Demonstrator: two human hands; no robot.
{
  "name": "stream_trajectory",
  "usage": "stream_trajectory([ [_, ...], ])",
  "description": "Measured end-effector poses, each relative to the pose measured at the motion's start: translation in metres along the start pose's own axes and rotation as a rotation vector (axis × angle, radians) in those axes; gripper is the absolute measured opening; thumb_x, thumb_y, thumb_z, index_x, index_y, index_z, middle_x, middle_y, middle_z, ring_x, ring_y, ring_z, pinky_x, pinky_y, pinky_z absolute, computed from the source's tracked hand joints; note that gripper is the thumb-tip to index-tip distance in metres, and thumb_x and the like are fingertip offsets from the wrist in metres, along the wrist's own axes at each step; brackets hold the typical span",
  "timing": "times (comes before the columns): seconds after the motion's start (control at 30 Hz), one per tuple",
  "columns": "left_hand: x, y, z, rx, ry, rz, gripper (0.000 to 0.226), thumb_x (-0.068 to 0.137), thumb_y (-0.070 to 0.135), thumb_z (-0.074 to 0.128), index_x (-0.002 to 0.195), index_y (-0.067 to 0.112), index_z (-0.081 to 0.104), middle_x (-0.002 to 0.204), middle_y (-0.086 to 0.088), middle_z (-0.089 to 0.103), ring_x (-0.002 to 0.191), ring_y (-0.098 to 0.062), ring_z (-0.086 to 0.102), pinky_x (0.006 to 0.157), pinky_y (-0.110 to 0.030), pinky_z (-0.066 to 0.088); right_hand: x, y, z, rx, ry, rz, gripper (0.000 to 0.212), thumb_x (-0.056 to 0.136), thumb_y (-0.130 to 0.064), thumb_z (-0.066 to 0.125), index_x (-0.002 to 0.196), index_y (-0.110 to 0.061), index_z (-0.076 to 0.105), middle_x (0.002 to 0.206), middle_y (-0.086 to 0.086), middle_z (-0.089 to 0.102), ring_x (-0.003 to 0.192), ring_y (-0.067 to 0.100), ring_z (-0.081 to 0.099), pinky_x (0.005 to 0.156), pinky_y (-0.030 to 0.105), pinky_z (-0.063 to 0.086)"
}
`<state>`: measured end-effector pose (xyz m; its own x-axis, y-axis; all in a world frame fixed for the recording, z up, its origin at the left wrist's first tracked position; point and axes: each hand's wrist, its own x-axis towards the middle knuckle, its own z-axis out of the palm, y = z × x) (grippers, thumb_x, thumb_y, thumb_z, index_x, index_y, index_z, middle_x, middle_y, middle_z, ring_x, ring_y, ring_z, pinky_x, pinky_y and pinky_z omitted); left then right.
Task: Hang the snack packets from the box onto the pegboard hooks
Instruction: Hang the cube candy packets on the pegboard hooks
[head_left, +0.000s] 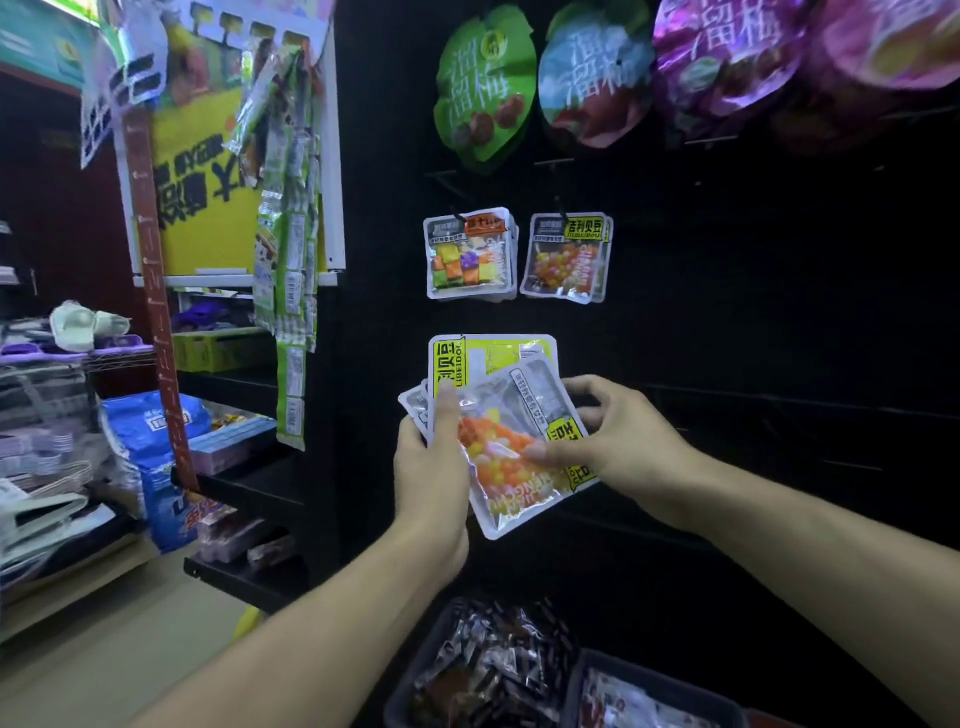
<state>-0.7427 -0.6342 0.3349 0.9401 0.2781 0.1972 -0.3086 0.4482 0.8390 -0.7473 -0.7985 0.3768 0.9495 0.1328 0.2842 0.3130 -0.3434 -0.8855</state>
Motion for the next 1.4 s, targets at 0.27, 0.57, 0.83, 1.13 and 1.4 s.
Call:
stream_trajectory([
  [0.27,-0.005,-0.005,0.0,0.081,-0.058,-0.001,0.024,0.109,0.035,0.057,0.122,0.017,0.063,0.111,-0.007,0.08,0.089,-0.024,0.082,0.063,-0.039,0.066,-0.001,0.006,-0.022,0.086,0.12,0.077,0.035,0.075,-0.018,0.093,0.103,-0.012,0.072,0.095,0.004,0.081,0.082,0.021,0.08,0.058,0.031,0.063],
  [0.57,0.0,-0.014,-0.005,0.019,-0.023,-0.068,0.018,0.112,0.017,0.051,0.127,0.015,0.06,0.116,-0.01,0.079,0.09,-0.031,0.082,0.056,-0.037,0.065,0.025,0.007,-0.045,0.284,0.339,0.179,0.032,0.075,-0.022,0.092,0.102,-0.016,0.076,0.091,0.002,0.082,0.088,0.019,0.077,0.072,0.03,0.053],
  [0.83,0.015,-0.022,-0.003,-0.027,-0.002,-0.086,0.019,0.112,0.012,0.049,0.128,0.015,0.059,0.118,-0.006,0.077,0.09,-0.03,0.081,0.059,-0.038,0.066,0.097,-0.04,-0.059,0.427,0.542,0.078,0.02,0.096,-0.023,0.075,0.113,-0.013,0.073,0.102,0.008,0.079,0.091,0.027,0.078,0.081,0.041,0.065],
  [1.13,0.046,-0.01,0.001,0.0,-0.078,0.024,0.016,0.112,0.011,0.051,0.121,0.02,0.061,0.114,-0.004,0.079,0.085,-0.028,0.082,0.06,-0.039,0.066,0.19,-0.089,-0.05,0.299,0.692,-0.151,0.015,0.091,-0.024,0.076,0.077,-0.019,0.079,0.086,0.005,0.08,0.086,0.029,0.078,0.084,0.048,0.065],
  [1.4,0.047,-0.009,0.0,-0.035,-0.139,0.015,0.019,0.112,0.011,0.051,0.123,0.021,0.064,0.114,-0.003,0.08,0.09,-0.031,0.082,0.06,-0.04,0.066,0.211,-0.083,-0.045,0.26,0.864,-0.144,0.021,0.089,-0.019,0.07,0.068,-0.013,0.067,0.072,0.002,0.068,0.063,0.019,0.055,0.061,0.032,0.049],
])
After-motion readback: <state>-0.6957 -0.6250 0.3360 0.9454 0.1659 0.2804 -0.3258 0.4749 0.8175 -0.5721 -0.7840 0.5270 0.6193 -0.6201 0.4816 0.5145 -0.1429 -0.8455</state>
